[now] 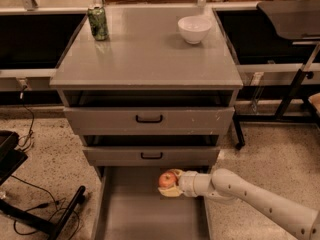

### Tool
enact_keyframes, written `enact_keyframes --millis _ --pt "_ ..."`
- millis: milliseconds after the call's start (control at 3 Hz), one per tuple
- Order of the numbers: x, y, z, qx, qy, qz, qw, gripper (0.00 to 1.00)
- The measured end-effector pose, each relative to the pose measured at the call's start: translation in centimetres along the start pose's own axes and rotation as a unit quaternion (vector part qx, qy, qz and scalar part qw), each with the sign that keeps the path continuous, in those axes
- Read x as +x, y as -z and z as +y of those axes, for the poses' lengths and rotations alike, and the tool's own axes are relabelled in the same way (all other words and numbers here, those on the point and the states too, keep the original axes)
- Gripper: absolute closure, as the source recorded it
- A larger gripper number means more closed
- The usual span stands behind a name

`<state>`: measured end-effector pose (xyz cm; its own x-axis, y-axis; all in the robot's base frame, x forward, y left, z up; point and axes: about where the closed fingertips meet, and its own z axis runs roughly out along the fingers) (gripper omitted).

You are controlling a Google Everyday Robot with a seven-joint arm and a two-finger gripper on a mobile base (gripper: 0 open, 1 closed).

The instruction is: Place apple into bottom drawer

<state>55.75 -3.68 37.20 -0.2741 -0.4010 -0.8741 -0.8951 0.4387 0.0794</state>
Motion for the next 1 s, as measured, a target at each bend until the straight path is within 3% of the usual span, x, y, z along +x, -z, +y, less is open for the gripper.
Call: enact_keyframes --millis 333,667,1000 --pt "6.7 -1.0 -0.4 -0.028 0.002 0.048 0.9984 1.0" --pt "6.7 -1.0 -0.4 -0.028 0.002 0.048 0.9984 1.0" --pt "8.5 -4.1 -0.3 -0.055 -0.008 0.051 0.9971 1.0"
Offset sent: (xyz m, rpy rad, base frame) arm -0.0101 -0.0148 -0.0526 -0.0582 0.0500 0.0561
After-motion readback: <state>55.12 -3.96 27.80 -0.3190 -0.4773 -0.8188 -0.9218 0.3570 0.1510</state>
